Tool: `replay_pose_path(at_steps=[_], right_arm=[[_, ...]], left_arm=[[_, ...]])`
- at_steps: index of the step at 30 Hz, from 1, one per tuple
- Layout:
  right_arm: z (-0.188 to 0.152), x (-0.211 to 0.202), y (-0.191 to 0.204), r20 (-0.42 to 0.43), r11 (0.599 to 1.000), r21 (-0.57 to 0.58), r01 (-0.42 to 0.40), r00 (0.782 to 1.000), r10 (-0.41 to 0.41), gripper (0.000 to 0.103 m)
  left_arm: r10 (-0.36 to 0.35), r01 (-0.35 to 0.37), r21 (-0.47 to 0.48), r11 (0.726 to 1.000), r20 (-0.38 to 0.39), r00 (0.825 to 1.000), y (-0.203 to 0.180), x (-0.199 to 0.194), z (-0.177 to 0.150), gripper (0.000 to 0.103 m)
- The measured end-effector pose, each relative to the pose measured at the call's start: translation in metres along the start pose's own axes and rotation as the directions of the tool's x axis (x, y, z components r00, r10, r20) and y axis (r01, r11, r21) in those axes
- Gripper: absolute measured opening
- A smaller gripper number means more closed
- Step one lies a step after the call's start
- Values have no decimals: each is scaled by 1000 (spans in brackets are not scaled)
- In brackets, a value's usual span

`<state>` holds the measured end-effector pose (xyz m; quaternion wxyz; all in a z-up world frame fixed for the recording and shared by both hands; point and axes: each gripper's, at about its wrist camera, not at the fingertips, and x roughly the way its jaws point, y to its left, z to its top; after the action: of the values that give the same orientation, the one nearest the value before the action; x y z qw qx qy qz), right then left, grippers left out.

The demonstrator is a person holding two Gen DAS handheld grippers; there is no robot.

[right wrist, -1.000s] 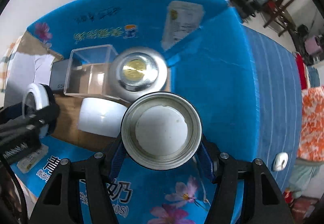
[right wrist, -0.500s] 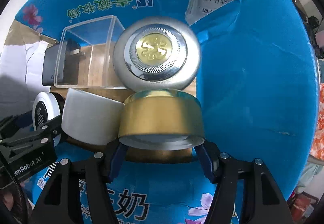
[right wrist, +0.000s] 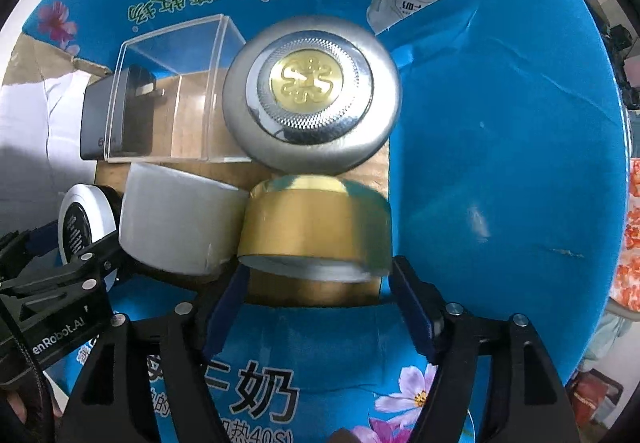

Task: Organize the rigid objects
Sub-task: 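Set the compact in the box with the left tool while the right tool sets the tape there, then open both tools and withdraw them from the box toward the remaining items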

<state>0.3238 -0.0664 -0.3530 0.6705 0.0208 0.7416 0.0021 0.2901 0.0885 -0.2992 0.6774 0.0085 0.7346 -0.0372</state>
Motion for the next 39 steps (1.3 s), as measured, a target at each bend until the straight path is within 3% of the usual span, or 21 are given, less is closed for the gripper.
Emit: replay_pose_path(at_steps=[6,8,12,18,28,39], right_arm=[[-10,-9,0,19,1000,14,-3,1000,3,84],[-13,-19,-6,34,1000,14,2,999,-3,85],[-21,-38,-13,58,1000,20,-18,998,17,98],[-44,-76,-13,113,998,10,-55,992,53,99],[-113,-162,-10,246,995,-25,-96,964,99,99],[-171,-241,-19,377,987,-78,-140,912,159,99]], left_arm=[[31,-31,10,999,52,998,-3,-22,-8,87],[41,-41,3,999,77,996,0,-32,-11,101],[19,-18,-15,1000,116,993,2,-55,-15,102],[20,-19,-6,1000,201,979,1,-98,-40,102],[2,-1,-5,1000,350,937,-12,-150,-78,102],[-6,9,-5,1000,469,883,-23,-212,-127,102]])
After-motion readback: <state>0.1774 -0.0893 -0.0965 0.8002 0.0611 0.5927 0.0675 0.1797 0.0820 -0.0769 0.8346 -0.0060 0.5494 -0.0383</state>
